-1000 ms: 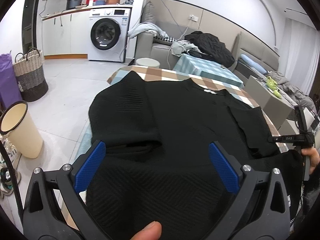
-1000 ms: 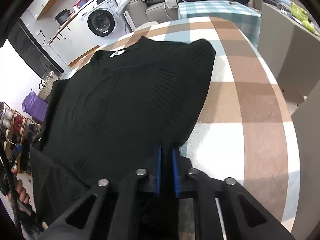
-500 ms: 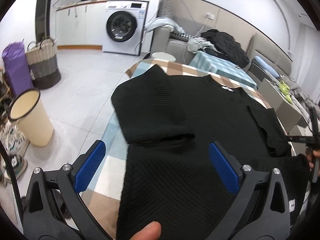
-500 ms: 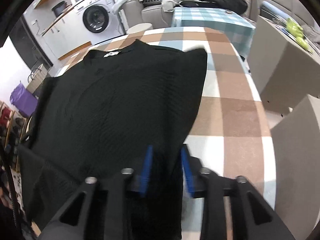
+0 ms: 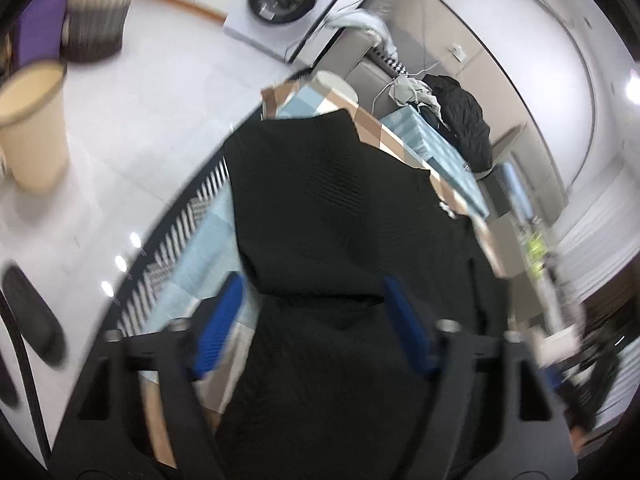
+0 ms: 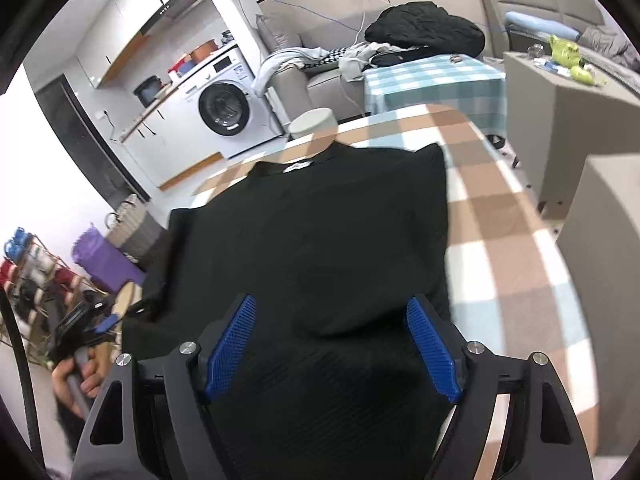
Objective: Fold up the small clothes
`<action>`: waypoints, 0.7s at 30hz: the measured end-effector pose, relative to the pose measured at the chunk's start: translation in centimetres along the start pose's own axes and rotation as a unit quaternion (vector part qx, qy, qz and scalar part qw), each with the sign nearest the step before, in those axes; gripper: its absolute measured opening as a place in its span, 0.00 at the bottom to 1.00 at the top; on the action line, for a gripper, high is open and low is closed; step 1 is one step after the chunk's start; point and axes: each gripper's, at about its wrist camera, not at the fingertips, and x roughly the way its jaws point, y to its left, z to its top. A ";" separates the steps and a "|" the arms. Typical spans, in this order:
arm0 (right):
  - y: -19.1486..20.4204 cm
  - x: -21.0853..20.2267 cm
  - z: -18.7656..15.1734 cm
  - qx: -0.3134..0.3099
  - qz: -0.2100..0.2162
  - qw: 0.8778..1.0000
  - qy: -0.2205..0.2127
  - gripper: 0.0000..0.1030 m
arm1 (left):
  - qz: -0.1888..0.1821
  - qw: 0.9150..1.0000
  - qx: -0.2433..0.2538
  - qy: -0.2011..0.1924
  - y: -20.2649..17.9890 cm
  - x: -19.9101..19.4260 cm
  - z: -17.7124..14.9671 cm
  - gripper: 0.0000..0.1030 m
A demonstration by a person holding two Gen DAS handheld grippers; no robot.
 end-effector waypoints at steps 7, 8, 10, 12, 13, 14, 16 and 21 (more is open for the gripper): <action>0.5 1.6 -2.2 0.020 0.023 0.999 0.027 0.77 | -0.050 0.998 -0.027 0.035 -0.8 2.0 -0.5 0.58; 0.4 1.9 -2.3 0.024 0.024 0.999 0.027 0.77 | -0.047 0.997 -0.032 0.042 -0.8 2.6 -0.8 0.58; 0.2 2.5 -2.4 0.033 0.027 0.999 0.029 0.77 | -0.033 0.997 -0.046 0.054 -0.9 4.1 -1.0 0.58; -0.1 2.9 -2.4 0.044 0.030 0.998 0.030 0.77 | -0.025 0.996 -0.060 0.055 -1.0 5.2 -1.2 0.58; -0.3 3.0 -2.4 0.047 0.033 0.998 0.030 0.77 | -0.023 0.996 -0.065 0.052 -1.1 5.7 -1.1 0.58; -0.5 3.1 -2.3 0.050 0.035 0.998 0.028 0.77 | -0.019 0.996 -0.069 0.046 -1.0 6.0 -1.0 0.58; -0.8 3.1 -2.2 0.055 0.038 0.997 0.025 0.77 | -0.007 0.995 -0.087 0.038 -0.8 6.8 -0.7 0.58; -0.8 3.1 -2.4 0.056 0.042 0.997 0.023 0.77 | 0.018 0.990 -0.141 -0.001 0.1 7.7 0.3 0.42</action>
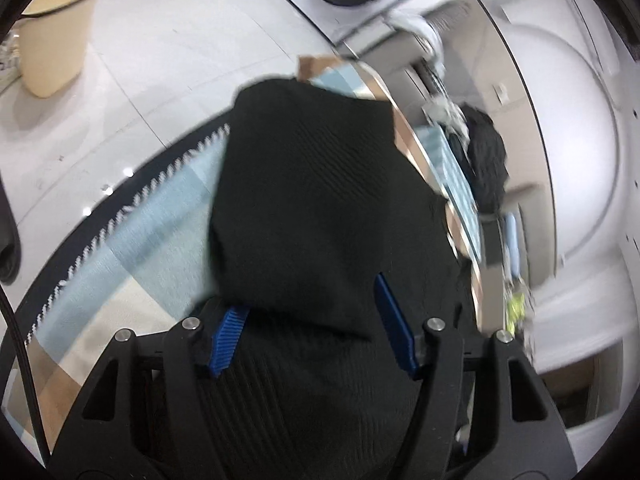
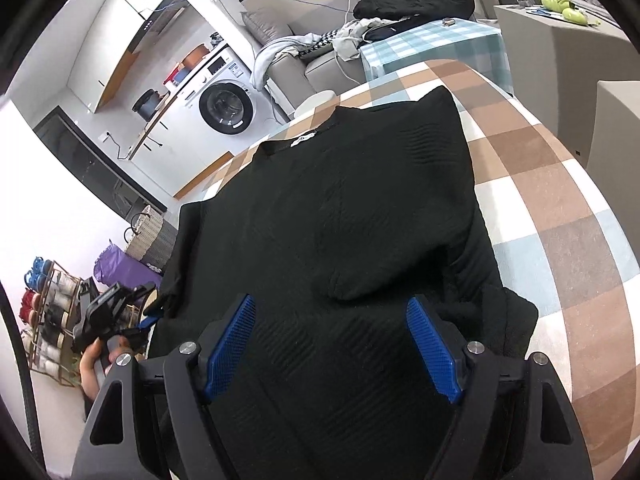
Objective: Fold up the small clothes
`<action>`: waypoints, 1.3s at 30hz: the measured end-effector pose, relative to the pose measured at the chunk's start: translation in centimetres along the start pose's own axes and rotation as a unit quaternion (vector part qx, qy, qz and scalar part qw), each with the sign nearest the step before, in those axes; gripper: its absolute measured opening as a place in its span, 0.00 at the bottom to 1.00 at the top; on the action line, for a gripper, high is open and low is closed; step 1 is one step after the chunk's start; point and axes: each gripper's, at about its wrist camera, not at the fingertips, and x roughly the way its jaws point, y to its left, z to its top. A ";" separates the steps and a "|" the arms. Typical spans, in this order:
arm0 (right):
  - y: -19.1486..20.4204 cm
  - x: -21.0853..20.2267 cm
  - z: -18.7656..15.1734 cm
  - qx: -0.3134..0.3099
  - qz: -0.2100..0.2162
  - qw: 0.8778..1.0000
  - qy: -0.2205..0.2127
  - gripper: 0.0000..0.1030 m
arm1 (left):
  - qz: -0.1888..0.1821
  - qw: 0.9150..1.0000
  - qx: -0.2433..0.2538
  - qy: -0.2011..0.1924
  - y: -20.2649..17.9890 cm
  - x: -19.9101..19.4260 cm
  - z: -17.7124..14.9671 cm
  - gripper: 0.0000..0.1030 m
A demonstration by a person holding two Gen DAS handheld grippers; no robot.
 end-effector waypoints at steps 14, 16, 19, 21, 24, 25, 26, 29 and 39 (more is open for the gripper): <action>-1.3 -0.3 -0.8 0.013 0.010 1.000 -0.001 0.77 | 0.037 0.959 0.252 -0.125 -15.5 -1.4 -1.0 0.04; -1.3 -0.6 -0.8 0.014 0.009 1.000 -0.003 0.77 | 0.002 0.945 0.314 -0.093 -19.9 0.1 -3.3 0.04; -1.8 -0.9 -0.9 0.019 0.007 1.000 -0.007 0.77 | -0.068 0.922 0.382 0.003 -24.5 3.6 -7.4 0.06; -2.1 -1.1 -0.9 0.023 0.004 1.000 -0.006 0.77 | -0.089 0.912 0.398 0.047 -25.5 5.2 -9.6 0.20; -2.3 -1.5 -1.0 0.021 0.000 1.000 -0.006 0.77 | -0.092 0.914 0.393 0.050 -24.8 5.4 -10.7 0.55; -2.3 -1.7 -1.0 0.020 -0.001 1.000 -0.006 0.77 | -0.095 0.918 0.383 0.045 -24.2 5.1 -10.5 0.55; -2.4 -1.7 -1.1 0.019 -0.002 1.000 -0.006 0.77 | -0.089 0.922 0.375 0.041 -23.7 4.9 -10.1 0.55; -2.6 -1.8 -1.1 0.022 -0.002 1.000 -0.007 0.77 | -0.066 0.932 0.354 0.028 -20.7 3.8 -9.2 0.55; -1.8 -1.5 -1.6 0.015 -0.004 1.000 0.002 0.77 | 0.022 0.964 0.265 0.018 -9.9 5.0 -3.7 0.55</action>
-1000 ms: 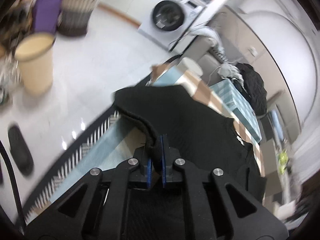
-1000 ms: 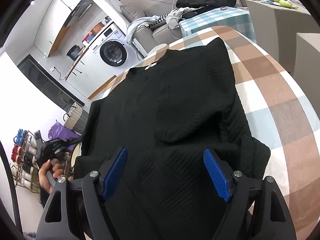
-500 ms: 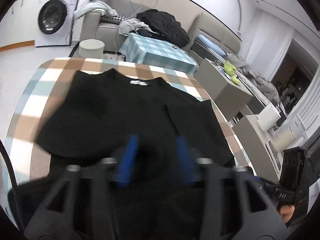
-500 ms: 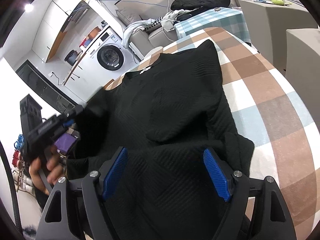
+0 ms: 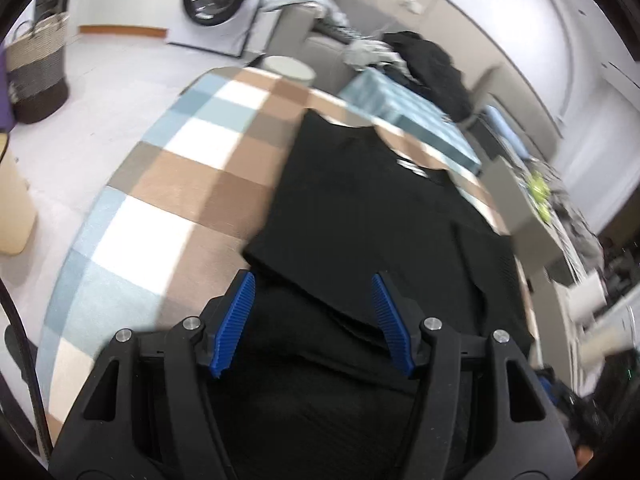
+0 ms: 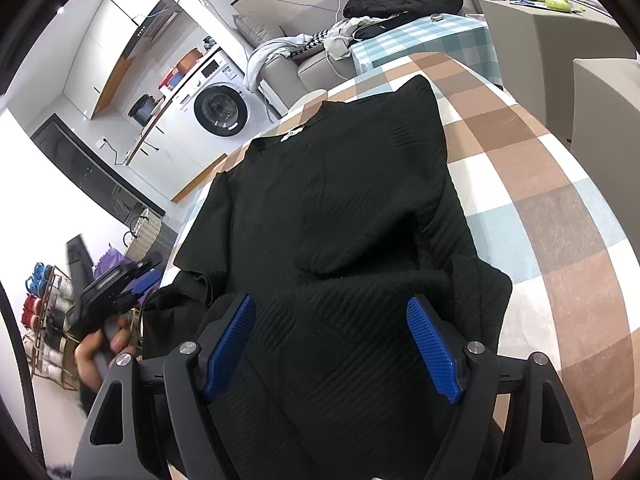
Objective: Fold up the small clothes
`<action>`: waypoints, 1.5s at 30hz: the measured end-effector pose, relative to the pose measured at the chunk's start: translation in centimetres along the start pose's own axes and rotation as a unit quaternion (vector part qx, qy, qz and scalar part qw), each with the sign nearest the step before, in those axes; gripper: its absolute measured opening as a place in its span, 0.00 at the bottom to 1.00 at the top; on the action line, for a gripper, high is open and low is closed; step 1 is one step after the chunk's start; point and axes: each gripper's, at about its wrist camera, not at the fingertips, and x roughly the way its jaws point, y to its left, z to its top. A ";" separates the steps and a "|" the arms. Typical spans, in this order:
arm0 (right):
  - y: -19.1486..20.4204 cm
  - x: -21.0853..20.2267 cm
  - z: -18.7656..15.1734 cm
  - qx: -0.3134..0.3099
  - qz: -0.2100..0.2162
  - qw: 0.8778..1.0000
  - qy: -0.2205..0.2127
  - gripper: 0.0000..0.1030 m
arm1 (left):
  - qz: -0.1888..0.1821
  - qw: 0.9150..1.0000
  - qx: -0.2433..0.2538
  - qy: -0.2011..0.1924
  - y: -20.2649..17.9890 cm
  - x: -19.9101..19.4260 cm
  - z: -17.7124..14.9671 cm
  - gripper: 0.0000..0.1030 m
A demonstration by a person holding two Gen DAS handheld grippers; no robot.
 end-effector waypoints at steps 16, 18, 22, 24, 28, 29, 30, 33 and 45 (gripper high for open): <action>-0.7 0.2 1.2 0.005 -0.019 1.000 0.004 0.77 | -0.099 0.994 0.051 -0.006 -7.5 2.5 5.8 0.06; -0.7 0.1 1.3 0.007 -0.019 1.000 0.001 0.77 | -0.134 0.989 0.064 0.002 -9.9 1.9 6.1 0.24; -0.9 0.0 1.1 0.009 -0.018 1.000 -0.002 0.77 | -0.137 0.986 0.091 -0.029 -10.6 -0.3 5.2 0.79; -1.0 0.0 1.0 0.008 -0.017 1.000 -0.002 0.77 | -0.071 0.991 0.108 -0.037 -9.4 -0.6 4.3 0.79; -1.1 0.1 1.0 0.008 -0.015 1.000 -0.001 0.77 | 0.056 0.991 0.118 0.012 -6.0 2.8 2.7 0.65; -1.0 0.1 0.9 0.008 -0.015 1.000 -0.001 0.77 | 0.079 0.989 0.120 0.033 -5.2 4.1 2.2 0.58; -0.9 0.1 0.9 0.008 -0.015 1.000 0.000 0.77 | 0.095 0.986 0.122 0.054 -4.5 5.4 1.7 0.52; -0.8 -0.1 0.8 0.006 -0.014 1.000 0.000 0.77 | 0.124 0.980 0.146 0.059 -3.9 7.1 0.7 0.44; -0.8 -0.2 0.7 0.007 -0.022 1.000 0.000 0.77 | 0.133 0.991 0.025 0.010 3.2 4.0 4.6 0.06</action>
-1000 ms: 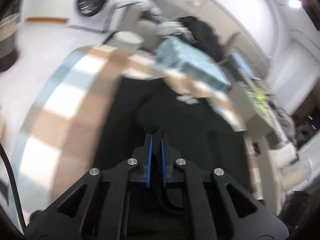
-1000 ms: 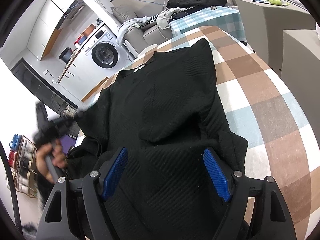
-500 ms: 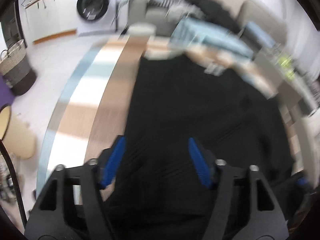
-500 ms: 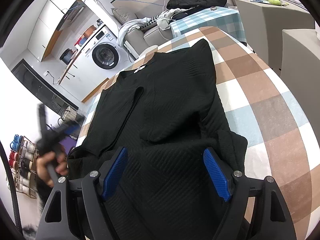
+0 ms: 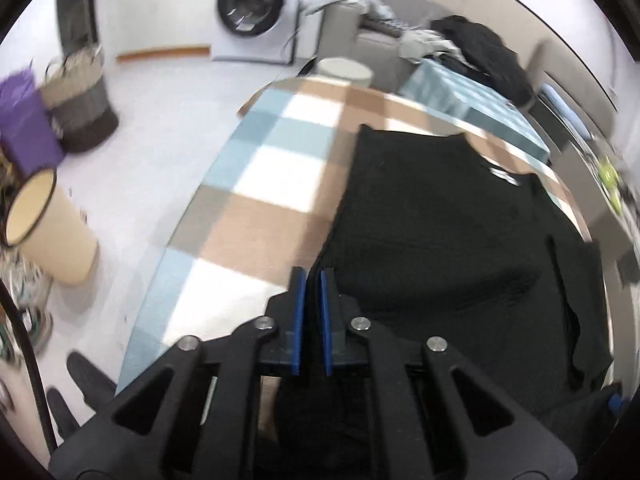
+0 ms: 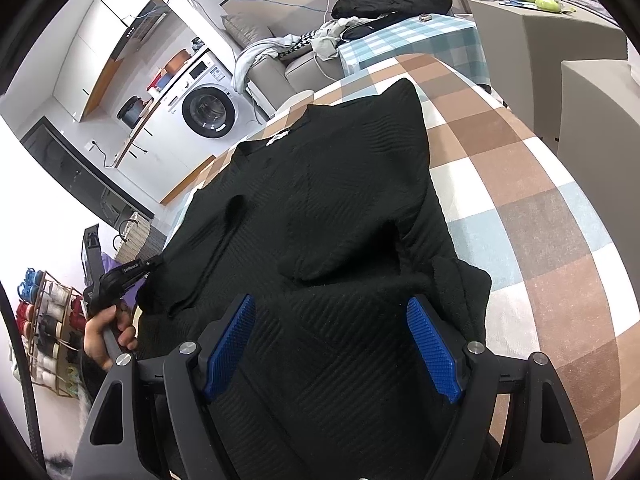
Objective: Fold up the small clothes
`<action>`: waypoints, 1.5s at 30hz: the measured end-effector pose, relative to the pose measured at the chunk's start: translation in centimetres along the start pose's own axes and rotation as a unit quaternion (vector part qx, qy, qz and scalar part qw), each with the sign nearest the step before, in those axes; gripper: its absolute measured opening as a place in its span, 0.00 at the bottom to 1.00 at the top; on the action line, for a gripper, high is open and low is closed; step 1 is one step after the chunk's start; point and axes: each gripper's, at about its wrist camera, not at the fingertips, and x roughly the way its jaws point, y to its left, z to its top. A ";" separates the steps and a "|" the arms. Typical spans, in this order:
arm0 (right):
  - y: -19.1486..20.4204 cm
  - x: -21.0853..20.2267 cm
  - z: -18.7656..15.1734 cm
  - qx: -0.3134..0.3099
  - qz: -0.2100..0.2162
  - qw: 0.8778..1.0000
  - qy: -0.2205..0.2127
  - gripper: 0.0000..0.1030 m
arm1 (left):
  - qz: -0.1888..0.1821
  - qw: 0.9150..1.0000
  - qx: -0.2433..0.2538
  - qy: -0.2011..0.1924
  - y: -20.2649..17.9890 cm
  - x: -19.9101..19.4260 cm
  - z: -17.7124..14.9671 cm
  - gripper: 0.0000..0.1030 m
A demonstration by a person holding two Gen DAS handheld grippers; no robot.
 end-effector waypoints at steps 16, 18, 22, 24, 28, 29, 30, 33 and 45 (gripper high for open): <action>-0.6 -2.9 -0.5 -0.020 -0.008 1.000 -0.006 0.77 | -0.051 0.998 0.018 -0.016 3.9 -9.0 -6.3 0.62; -1.2 -4.0 -0.9 -0.026 -0.018 0.999 -0.009 0.77 | -0.044 0.999 0.009 -0.021 5.0 -11.0 -8.1 0.69; -3.0 -5.3 -2.2 -0.027 -0.052 0.998 -0.008 0.78 | -0.030 0.999 -0.017 -0.013 8.0 -13.0 -12.0 0.73; -4.1 -5.6 -3.0 -0.018 -0.059 0.998 -0.002 0.78 | -0.018 1.000 -0.016 -0.005 9.0 -13.3 -13.9 0.73; -5.5 -4.9 -4.7 -0.018 -0.058 0.998 0.021 0.78 | -0.025 1.000 -0.013 0.003 9.6 -13.2 -16.2 0.73; -5.6 -4.7 -5.0 -0.022 -0.057 0.998 0.026 0.78 | -0.024 1.000 -0.008 0.005 9.6 -13.2 -16.7 0.73; -5.5 -4.5 -5.2 -0.025 -0.057 0.998 0.027 0.78 | -0.023 1.000 -0.001 0.008 9.4 -13.0 -17.1 0.73; -5.2 -3.8 -5.7 -0.040 -0.055 0.997 0.031 0.76 | -0.015 1.000 0.019 0.017 8.5 -12.5 -17.9 0.70; -4.6 -4.8 -7.0 -0.087 -0.023 0.995 0.035 0.05 | -0.019 0.998 0.058 -0.008 7.1 -14.5 -18.7 0.05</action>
